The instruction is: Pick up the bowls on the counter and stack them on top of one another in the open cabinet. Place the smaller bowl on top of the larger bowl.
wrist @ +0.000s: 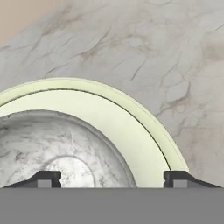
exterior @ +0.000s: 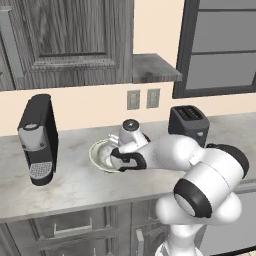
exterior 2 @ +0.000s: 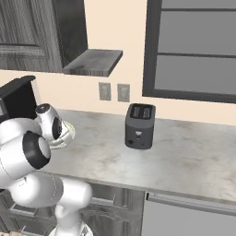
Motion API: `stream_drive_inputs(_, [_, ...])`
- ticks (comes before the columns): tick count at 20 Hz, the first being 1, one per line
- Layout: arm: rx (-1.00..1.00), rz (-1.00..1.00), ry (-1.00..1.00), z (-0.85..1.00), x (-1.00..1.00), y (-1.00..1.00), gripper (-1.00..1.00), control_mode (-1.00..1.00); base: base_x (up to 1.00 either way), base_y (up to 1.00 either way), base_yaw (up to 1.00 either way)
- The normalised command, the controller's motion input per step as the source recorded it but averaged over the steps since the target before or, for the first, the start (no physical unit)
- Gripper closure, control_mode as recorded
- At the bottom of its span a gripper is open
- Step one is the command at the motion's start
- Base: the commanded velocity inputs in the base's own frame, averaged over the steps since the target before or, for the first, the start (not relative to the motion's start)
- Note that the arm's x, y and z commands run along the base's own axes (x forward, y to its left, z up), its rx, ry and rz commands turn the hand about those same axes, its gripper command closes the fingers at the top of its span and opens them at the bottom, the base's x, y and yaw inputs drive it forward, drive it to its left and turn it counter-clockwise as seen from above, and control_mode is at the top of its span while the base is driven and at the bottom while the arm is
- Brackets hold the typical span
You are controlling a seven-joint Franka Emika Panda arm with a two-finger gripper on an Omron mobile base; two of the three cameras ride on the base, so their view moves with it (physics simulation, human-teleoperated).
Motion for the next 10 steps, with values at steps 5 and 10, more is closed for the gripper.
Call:
stream_drive_inputs(5, [0.09, 0.00, 0.00, 0.38, -0.31, -0.19, -1.00, -1.00, 0.00, 0.00, 0.00])
stream_drive_inputs(10, [0.13, 0.00, 0.00, 0.41, -0.27, -0.25, -1.00, -1.00, 0.00, 0.00, 0.00])
